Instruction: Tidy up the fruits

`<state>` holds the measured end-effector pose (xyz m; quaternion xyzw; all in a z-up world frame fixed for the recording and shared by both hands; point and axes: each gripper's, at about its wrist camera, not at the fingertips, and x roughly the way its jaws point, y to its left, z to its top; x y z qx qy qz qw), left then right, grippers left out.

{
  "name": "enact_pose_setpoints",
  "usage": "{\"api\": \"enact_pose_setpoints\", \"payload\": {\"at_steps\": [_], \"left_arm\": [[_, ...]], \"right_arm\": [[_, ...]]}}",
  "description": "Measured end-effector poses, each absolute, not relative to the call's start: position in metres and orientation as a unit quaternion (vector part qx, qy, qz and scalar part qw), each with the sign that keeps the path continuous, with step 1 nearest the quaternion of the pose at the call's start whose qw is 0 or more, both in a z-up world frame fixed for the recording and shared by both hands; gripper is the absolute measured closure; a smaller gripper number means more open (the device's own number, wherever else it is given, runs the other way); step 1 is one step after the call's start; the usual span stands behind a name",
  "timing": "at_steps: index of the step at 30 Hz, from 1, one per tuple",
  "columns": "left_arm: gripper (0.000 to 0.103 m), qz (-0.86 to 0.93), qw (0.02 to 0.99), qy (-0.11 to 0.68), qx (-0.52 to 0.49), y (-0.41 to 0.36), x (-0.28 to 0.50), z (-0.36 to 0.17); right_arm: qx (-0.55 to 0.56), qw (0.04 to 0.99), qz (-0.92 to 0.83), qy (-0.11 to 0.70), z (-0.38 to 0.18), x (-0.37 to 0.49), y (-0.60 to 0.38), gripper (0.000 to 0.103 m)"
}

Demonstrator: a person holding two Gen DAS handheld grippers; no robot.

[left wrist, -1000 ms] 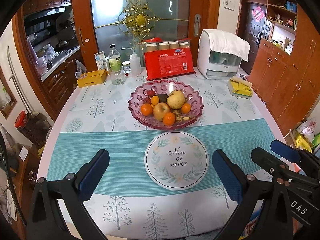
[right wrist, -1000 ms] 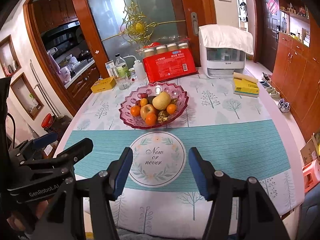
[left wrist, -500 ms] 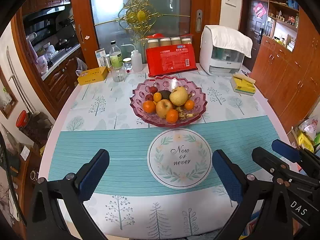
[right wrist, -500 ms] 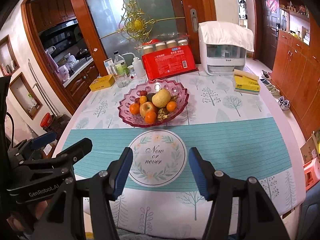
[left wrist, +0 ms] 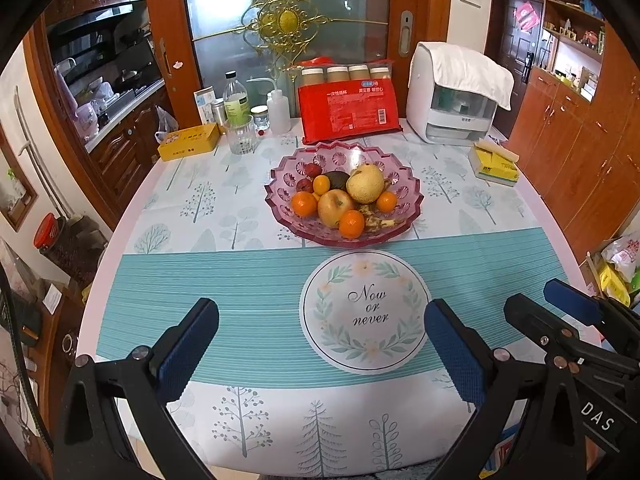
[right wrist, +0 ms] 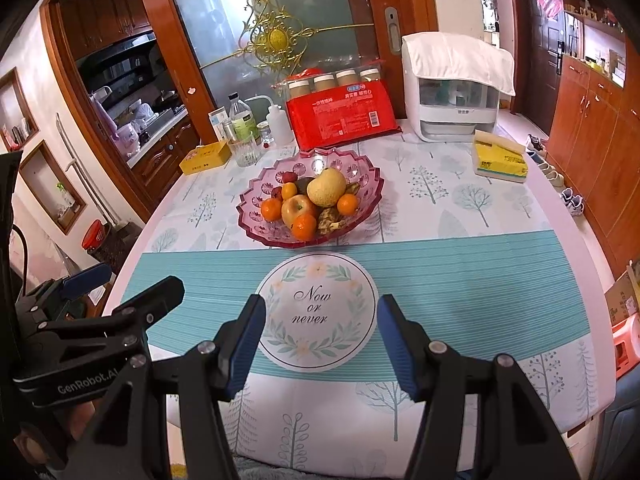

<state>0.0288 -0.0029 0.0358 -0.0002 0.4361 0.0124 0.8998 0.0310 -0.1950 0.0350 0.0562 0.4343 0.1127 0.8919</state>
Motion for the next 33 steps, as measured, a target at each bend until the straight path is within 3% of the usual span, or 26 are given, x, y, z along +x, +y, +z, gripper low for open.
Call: {"api": "enact_pose_setpoints", "payload": {"at_steps": [33], "left_arm": [[0.001,0.012,0.896,0.443,-0.001,0.005,0.027,0.0282]], "right_arm": [[0.057,0.888,0.114,0.442,0.0285,0.0303,-0.1861,0.044]]}}
